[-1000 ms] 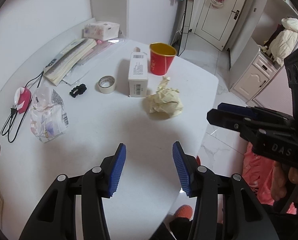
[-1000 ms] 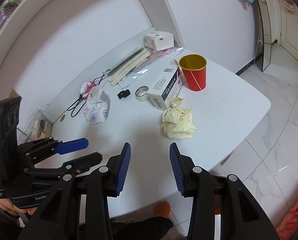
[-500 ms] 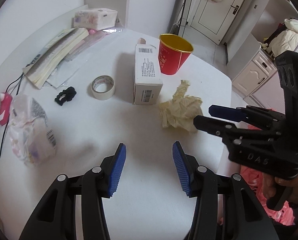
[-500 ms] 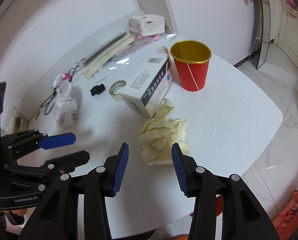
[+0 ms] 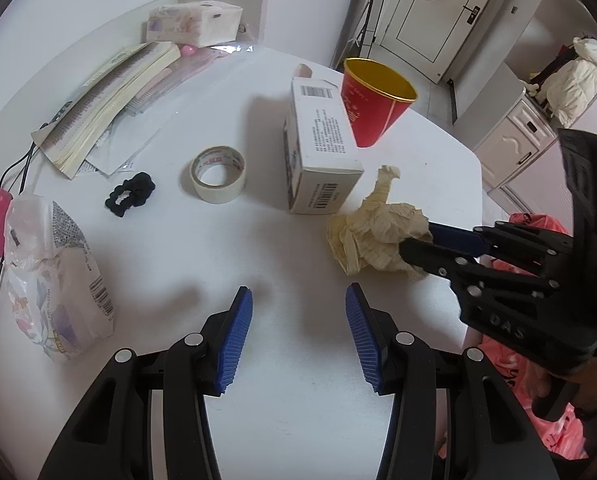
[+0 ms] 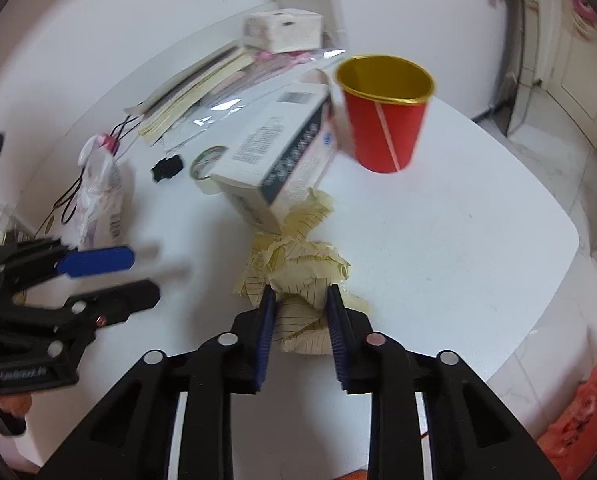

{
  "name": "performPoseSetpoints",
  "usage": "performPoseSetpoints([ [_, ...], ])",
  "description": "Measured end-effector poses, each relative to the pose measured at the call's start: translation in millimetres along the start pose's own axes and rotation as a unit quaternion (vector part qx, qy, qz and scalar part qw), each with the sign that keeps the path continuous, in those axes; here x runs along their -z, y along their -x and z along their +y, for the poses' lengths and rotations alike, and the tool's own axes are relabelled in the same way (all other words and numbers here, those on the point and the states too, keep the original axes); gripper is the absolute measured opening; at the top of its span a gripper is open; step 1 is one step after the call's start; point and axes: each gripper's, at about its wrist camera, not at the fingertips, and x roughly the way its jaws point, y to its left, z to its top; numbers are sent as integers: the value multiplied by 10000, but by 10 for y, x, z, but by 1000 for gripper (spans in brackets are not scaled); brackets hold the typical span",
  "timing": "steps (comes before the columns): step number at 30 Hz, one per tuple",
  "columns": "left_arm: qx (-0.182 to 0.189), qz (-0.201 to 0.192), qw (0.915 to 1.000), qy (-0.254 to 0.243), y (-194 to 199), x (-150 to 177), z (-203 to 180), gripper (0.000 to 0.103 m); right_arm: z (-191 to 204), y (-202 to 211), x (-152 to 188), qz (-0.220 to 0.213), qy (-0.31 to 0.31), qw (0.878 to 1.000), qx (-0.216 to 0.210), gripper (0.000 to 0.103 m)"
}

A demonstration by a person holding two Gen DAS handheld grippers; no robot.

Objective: Collect trash
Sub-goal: 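Lower the right tool toward the crumpled yellow paper, then grasp the yellow paper with the right tool while the left tool grasps the clear plastic bag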

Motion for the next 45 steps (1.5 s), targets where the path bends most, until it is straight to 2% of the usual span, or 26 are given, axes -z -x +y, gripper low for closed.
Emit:
performPoseSetpoints([
  [4, -70, -79, 9999, 81, 98, 4, 115, 50, 135, 95, -7, -82, -111, 9993, -338, 24],
  [13, -534, -346, 9960, 630, 476, 132, 791, 50, 864, 33, -232, -228, 448, 9943, -941, 24],
  [22, -957, -409, 9887, 1079, 613, 201, 1465, 50, 1328, -125, -518, -335, 728, 9906, -1109, 24],
  [24, -1037, -436, 9866, 1179, 595, 203, 1618, 75, 1360, -169, -546, -299, 711, 9907, -1118, 24],
  [26, -1126, -467, 9853, 1195, 564, 211, 1694, 77, 1380, -211, -554, -263, 692, 9912, -1097, 24],
  [31, -999, -234, 9871, 1231, 304, 219, 1889, 77, 1395, -315, -533, -156, 633, 9923, -1050, 24],
  [34, -909, -55, 9883, 1226, 138, 232, 1942, 67, 1386, -367, -536, -106, 570, 9933, -1004, 24],
  [38, -789, 81, 9897, 1189, -8, 270, 1938, 67, 1368, -422, -538, -40, 507, 9940, -964, 24],
  [41, -811, 32, 9908, 1082, -32, 280, 1910, 64, 1357, -447, -528, -9, 464, 9947, -921, 24],
  [43, -1025, 5, 9908, 885, -43, 274, 1874, 52, 1351, -453, -524, 8, 430, 9951, -893, 24],
  [45, -1080, -16, 9907, 824, -49, 278, 1870, 32, 1350, -456, -513, 20, 405, 9953, -876, 24],
])
